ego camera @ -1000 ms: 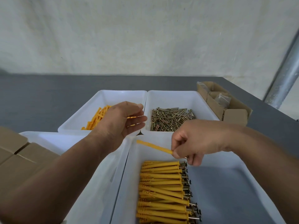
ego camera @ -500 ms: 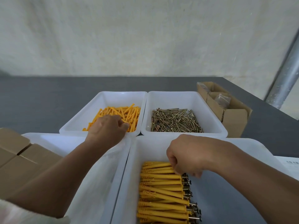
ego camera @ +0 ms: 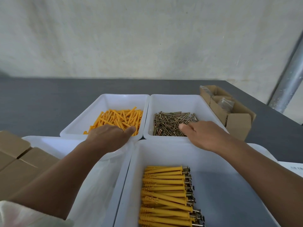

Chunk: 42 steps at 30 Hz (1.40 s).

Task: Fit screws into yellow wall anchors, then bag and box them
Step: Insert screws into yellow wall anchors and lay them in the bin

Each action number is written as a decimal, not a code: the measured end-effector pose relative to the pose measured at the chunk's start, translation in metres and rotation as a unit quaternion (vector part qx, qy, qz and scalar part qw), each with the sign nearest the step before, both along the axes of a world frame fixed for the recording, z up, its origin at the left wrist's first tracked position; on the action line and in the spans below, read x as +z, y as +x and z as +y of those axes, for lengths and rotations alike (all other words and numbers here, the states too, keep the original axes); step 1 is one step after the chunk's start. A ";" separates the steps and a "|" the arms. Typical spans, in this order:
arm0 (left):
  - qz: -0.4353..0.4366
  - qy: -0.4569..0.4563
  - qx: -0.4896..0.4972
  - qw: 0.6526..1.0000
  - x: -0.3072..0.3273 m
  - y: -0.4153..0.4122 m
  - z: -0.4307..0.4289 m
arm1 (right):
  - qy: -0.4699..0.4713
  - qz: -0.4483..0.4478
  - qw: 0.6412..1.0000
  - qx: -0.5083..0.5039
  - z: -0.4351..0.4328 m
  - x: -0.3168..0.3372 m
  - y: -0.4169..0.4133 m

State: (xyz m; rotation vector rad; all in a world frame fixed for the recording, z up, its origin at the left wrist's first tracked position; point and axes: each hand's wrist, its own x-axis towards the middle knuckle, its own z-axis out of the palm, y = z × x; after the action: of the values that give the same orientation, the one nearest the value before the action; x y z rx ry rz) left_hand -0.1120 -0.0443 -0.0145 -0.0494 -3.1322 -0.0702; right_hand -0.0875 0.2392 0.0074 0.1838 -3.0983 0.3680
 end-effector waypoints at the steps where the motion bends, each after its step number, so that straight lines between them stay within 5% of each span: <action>1: 0.000 -0.002 -0.003 1.000 0.000 -0.001 0.000 | 0.014 -0.027 0.999 -0.011 0.003 -0.003 -0.002; 6: 0.001 -0.010 -0.013 1.000 -0.002 -0.002 -0.003 | 0.046 -0.135 0.989 -0.041 0.004 -0.005 -0.014; 18: -0.014 -0.016 -0.019 1.000 0.000 -0.002 -0.001 | -0.068 -0.241 0.968 0.000 0.002 0.004 -0.021; 34: -0.013 0.019 -0.005 1.000 0.006 0.005 0.001 | -0.057 -0.082 0.993 -0.058 0.005 -0.008 -0.020; 38: -0.040 0.141 0.002 0.989 0.017 0.009 -0.002 | -0.126 0.007 0.991 -0.035 0.011 -0.008 -0.012; 42: -0.065 0.151 -0.039 0.986 0.028 0.013 -0.005 | -0.209 0.066 0.976 -0.014 0.018 -0.008 -0.004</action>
State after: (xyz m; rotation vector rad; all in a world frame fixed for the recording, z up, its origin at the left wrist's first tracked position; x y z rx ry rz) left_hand -0.0988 -0.0489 0.0134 -0.1729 -3.2055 -0.5691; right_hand -0.0917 0.2567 -0.0003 0.1471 -2.8087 0.9471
